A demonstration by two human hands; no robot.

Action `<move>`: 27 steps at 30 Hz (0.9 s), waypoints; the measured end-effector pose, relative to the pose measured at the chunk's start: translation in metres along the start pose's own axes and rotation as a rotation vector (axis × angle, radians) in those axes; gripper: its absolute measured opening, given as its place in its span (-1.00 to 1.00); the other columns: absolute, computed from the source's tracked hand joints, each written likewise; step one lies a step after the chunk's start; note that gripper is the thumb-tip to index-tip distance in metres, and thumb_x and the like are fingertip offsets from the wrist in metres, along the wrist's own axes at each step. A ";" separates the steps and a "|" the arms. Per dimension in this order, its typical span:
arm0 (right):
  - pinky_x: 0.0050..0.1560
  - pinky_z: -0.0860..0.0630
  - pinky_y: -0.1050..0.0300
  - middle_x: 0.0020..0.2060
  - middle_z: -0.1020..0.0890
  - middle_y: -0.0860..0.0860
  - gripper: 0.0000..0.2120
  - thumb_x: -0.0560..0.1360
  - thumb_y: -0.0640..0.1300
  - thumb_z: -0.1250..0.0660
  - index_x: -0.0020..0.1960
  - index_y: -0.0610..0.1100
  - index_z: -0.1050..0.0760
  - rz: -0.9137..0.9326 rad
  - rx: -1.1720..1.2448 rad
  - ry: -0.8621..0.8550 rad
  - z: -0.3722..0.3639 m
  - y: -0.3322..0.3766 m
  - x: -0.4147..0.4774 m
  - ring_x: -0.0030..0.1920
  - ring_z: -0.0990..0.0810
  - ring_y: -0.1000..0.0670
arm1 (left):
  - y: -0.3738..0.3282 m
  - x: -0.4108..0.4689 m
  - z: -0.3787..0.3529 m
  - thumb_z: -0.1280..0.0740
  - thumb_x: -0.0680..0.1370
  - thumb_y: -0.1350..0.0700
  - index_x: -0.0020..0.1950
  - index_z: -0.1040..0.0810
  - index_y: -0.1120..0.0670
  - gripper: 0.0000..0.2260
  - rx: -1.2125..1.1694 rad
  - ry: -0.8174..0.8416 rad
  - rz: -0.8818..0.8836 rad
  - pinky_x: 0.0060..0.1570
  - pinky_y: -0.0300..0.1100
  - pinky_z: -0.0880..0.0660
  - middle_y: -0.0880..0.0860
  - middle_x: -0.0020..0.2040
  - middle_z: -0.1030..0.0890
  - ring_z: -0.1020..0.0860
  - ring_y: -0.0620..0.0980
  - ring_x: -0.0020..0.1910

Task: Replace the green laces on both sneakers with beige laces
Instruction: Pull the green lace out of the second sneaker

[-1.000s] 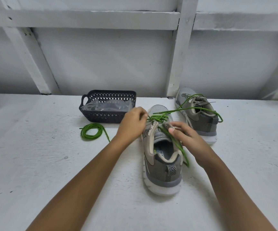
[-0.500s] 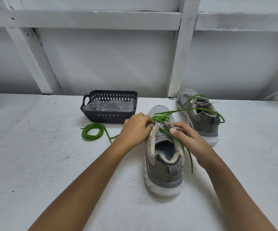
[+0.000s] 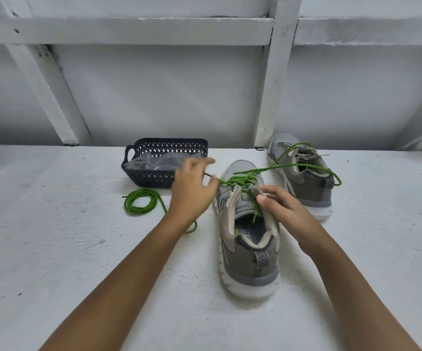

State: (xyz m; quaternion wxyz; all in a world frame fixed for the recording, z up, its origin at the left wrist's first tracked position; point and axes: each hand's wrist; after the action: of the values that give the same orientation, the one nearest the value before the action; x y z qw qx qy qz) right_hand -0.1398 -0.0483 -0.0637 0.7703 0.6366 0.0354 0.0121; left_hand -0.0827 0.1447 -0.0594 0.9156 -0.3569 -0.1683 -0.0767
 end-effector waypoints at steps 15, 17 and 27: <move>0.22 -0.46 0.15 0.07 -0.61 0.05 -0.80 0.53 -0.06 -0.30 0.15 0.06 -0.52 0.014 0.016 0.008 0.001 -0.002 0.000 0.10 -0.57 0.12 | 0.001 0.009 0.020 -0.25 0.52 0.19 -0.30 -0.45 0.06 -0.81 -0.496 -0.206 0.329 -0.15 -0.08 -0.45 0.00 -0.30 -0.52 -0.47 -0.01 -0.22; 0.24 -0.45 0.14 0.07 -0.61 0.05 -0.81 0.53 -0.05 -0.30 0.13 0.08 -0.52 0.018 0.005 0.008 0.001 -0.002 0.000 0.12 -0.57 0.12 | 0.005 0.007 0.024 -0.22 0.51 0.19 -0.30 -0.42 0.09 -0.83 -0.562 -0.273 0.364 -0.16 -0.06 -0.46 0.01 -0.31 -0.51 -0.48 -0.02 -0.23; 0.24 -0.44 0.14 0.09 -0.60 0.04 -0.83 0.53 -0.05 -0.29 0.11 0.10 -0.52 0.011 -0.004 0.005 0.001 -0.001 0.000 0.13 -0.56 0.11 | 0.008 0.001 0.038 -0.07 0.49 0.31 -0.51 -0.41 0.05 -0.60 -1.122 -0.307 0.320 -0.29 -0.13 -0.51 0.02 -0.53 -0.49 -0.51 0.00 -0.46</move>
State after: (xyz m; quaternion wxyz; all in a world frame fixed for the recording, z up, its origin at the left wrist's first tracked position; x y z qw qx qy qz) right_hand -0.1393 -0.0498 -0.0649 0.7713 0.6353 0.0341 0.0179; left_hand -0.0893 0.1768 -0.0379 0.5532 -0.8132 -0.1768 0.0372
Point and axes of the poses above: each hand's wrist, its own x-axis towards the middle knuckle, its own z-axis out of the back of the hand, y = z × x
